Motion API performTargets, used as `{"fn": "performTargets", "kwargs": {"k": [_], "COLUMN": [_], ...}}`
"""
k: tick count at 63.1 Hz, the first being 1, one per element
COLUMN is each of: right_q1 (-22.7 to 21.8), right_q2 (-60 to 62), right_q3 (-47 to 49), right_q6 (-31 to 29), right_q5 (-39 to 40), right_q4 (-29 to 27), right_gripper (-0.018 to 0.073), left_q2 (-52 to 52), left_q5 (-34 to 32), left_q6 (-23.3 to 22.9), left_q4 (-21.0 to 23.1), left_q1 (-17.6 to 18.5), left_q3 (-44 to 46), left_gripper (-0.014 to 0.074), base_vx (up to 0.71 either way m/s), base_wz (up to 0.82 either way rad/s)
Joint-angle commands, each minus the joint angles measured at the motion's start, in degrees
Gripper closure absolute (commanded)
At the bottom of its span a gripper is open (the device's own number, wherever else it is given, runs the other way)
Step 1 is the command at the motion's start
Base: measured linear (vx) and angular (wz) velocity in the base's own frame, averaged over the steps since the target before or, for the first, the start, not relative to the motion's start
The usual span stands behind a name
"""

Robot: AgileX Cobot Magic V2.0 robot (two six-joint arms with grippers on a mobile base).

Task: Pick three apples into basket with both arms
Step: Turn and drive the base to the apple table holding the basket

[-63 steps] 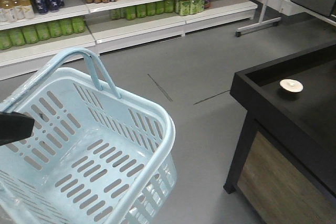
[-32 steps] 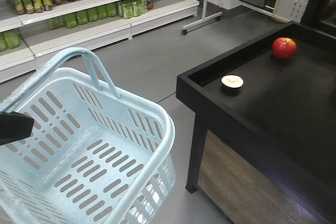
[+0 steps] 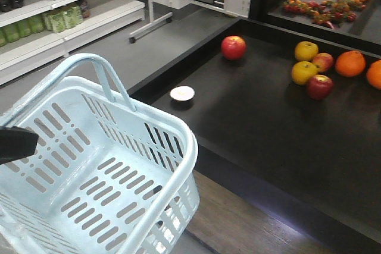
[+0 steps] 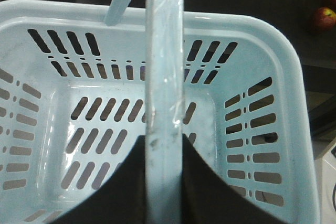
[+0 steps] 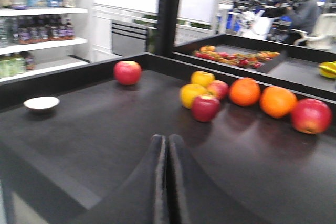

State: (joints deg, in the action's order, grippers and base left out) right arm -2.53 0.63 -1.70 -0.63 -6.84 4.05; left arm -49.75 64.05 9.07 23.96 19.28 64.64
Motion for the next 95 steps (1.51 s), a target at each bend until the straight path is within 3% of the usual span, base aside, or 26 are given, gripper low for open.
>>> {"fn": "performTargets", "kwargs": {"k": [1,40,95], "right_q1": [-0.3,-0.3,-0.3], "right_q2": [0.5,0.5,0.5], "right_q3": [-0.5,-0.5,-0.5], "right_q6": [-0.7,-0.7,-0.7], "right_q5": [4.2,4.2,4.2], "right_q4": [0.2,0.2,0.2], "right_gripper": [0.0563,0.0563,0.0563], "left_q2": [0.5,0.5,0.5], "left_q5": [-4.4,-4.4,-4.4], "left_q6": [-0.3,-0.3,-0.3], "left_q4": [2.3,2.3,2.3], "left_q1": [0.1,0.1,0.1], "left_q3": [1.5,1.5,1.5], "left_gripper": [0.0604,0.0604,0.0604], "base_vx": [0.06,0.03,0.02], "base_wz": [-0.59,-0.48,-0.03]}}
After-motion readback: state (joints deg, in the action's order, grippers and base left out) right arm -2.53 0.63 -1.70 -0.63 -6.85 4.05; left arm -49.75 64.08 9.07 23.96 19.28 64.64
